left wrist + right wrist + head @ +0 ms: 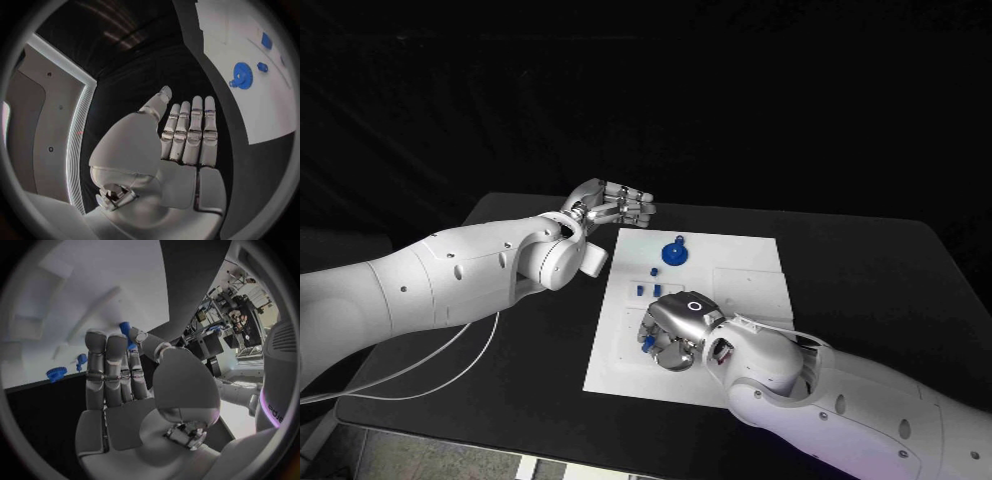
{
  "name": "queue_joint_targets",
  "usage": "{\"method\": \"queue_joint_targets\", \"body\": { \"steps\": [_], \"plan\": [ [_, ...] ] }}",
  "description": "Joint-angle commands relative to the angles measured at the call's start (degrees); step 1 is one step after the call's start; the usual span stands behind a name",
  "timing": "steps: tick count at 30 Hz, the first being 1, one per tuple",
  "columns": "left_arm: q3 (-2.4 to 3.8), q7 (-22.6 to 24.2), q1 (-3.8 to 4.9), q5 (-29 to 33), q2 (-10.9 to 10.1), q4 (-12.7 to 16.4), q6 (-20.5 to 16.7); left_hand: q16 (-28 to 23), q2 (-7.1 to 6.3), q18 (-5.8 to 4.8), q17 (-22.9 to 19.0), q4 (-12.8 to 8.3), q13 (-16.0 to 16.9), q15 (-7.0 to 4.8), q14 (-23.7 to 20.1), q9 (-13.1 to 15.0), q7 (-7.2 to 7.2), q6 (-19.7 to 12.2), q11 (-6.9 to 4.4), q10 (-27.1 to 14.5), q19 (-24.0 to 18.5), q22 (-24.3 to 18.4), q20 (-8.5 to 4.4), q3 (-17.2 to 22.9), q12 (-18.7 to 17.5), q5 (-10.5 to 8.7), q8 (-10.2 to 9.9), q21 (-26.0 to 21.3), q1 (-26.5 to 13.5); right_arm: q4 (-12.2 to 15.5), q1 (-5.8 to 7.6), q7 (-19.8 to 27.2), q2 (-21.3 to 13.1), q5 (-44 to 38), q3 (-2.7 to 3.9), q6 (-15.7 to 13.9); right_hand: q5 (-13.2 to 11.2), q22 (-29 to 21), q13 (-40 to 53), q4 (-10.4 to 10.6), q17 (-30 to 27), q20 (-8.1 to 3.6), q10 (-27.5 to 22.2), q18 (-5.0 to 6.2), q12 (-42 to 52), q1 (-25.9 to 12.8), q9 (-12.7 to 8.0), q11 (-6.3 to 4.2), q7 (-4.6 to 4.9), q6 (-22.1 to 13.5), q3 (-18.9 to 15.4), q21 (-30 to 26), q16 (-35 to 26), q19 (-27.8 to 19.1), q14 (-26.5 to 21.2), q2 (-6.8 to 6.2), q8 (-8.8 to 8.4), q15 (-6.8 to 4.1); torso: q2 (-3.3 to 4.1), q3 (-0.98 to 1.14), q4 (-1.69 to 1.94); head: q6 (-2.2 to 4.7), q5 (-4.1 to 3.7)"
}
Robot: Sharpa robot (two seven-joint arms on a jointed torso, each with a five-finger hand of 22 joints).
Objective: Assemble the parts on the task board
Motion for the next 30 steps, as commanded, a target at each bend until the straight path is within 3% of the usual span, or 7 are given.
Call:
{"method": "queue_joint_targets", "body": {
  "steps": [1,14,17,22,27,29,30],
  "plan": [
    [0.04,0.1,0.03,0.2,0.2,0.0,1.0,-0.2,0.5,0.67,-0.1,-0.1,0.0,-0.15,-0.4,0.0,-0.17,0.0,-0.18,-0.3,0.1,0.0,0.04,0.1,-0.1,-0.12,-0.1,0.2,0.0,-0.2,-0.17,-0.4,0.7,-1.5,-0.58,2.8,0.1,0.1,-0.1,-0.4,-0.1,-0.32,1.7,0.63,0.2,-0.1,0.1,-1.49,0.42,0.6,0.0,0.0,-0.1,2.3,0.0,0.43,0.17,-0.29,-0.02,-0.06,0.06,-0.03,-0.09],
    [0.03,-0.3,0.03,0.1,0.3,-0.1,1.4,-0.2,0.53,0.68,0.0,-0.1,0.0,-0.11,-0.5,0.0,-0.14,-0.1,-0.15,-0.4,0.1,-0.1,0.05,0.1,-0.1,-0.17,-0.1,0.2,0.1,-1.0,-0.17,-0.9,1.3,-1.6,-1.39,3.5,-0.7,0.1,-0.2,-0.4,-0.2,-0.15,0.0,0.67,0.2,-0.3,-0.1,-0.97,0.92,-1.1,-0.1,-0.8,-0.2,2.2,-0.1,0.53,0.08,-0.01,0.0,0.0,-0.05,-0.03,-0.2],
    [0.03,-0.4,0.03,0.1,0.3,-0.1,1.5,-0.2,0.53,0.68,0.0,-0.1,0.0,-0.11,-0.5,0.0,-0.14,-0.1,-0.15,-0.4,0.1,-0.1,0.05,0.1,-0.1,-0.17,-0.1,0.2,0.1,-1.0,-0.17,-0.8,1.3,-1.3,-1.43,2.8,-0.5,0.1,-0.2,-0.5,-0.2,0.1,-1.2,0.89,0.2,-0.3,-0.1,-0.57,1.25,-2.4,-0.4,-0.9,-0.1,2.1,-0.1,0.09,0.11,0.25,0.01,0.03,-0.05,-0.05,-0.22],
    [0.03,-0.6,0.02,0.1,0.3,-0.1,1.7,-0.2,0.5,0.71,0.0,0.0,0.0,-0.09,-0.5,0.0,-0.09,-0.2,-0.12,-0.5,0.1,-0.1,0.09,-0.1,-0.1,-0.29,-0.1,0.2,0.0,-0.8,-0.17,-0.6,1.2,-0.8,-1.45,0.6,2.1,-0.4,-0.3,-0.4,-0.2,1.18,-7.0,2.18,0.2,-1.3,-0.2,1.09,1.89,-4.8,-2.1,-1.9,0.3,2.4,0.1,-2.43,0.12,1.63,0.04,0.1,-0.02,-0.02,-0.31],
    [0.02,-0.8,0.02,0.1,0.2,-0.1,1.9,-0.2,0.51,0.72,0.0,0.0,0.0,-0.07,-0.5,0.0,-0.09,-0.2,-0.11,-0.5,0.1,-0.2,0.11,-0.1,-0.1,-0.42,-0.1,0.2,0.0,-0.7,-0.17,-0.4,1.1,-0.3,-1.46,-2.9,2.7,-1.6,-0.2,0.5,-0.6,1.96,-12.4,3.27,0.3,-2.6,-0.4,2.36,1.82,-10.7,-7.4,-3.7,0.1,2.3,-0.1,-5.06,0.09,2.2,0.01,0.1,-0.08,-0.05,-0.25],
    [0.02,-0.8,0.02,0.1,0.2,-0.1,2.0,-0.2,0.51,0.72,0.0,0.0,0.0,-0.07,-0.5,0.0,-0.09,-0.2,-0.11,-0.5,0.1,-0.2,0.11,-0.1,-0.1,-0.42,-0.1,0.2,0.0,-0.6,-0.17,-0.5,1.0,-0.2,-1.46,-4.8,1.9,-2.9,-0.2,1.5,-1.2,2.58,-14.9,3.88,0.5,0.1,-0.3,2.93,1.81,-12.9,-13.7,-4.8,-0.1,2.4,-0.1,-4.34,0.13,2.71,0.03,0.08,-0.05,-0.07,-0.26],
    [0.02,-0.9,0.02,0.1,0.2,-0.1,2.1,-0.2,0.51,0.72,0.0,0.0,0.0,-0.07,-0.5,0.0,-0.09,-0.2,-0.11,-0.5,0.1,-0.2,0.11,-0.1,-0.1,-0.42,-0.1,0.2,0.0,-0.6,-0.17,-0.6,1.0,-0.1,-1.46,-5.4,2.0,-3.3,-0.3,2.0,-1.3,2.76,-16.0,4.08,0.5,0.6,-0.3,3.22,1.08,-13.8,-15.5,-5.3,-0.1,2.3,-0.1,-4.51,0.19,2.91,0.03,0.08,-0.05,-0.07,-0.26]
  ]
}}
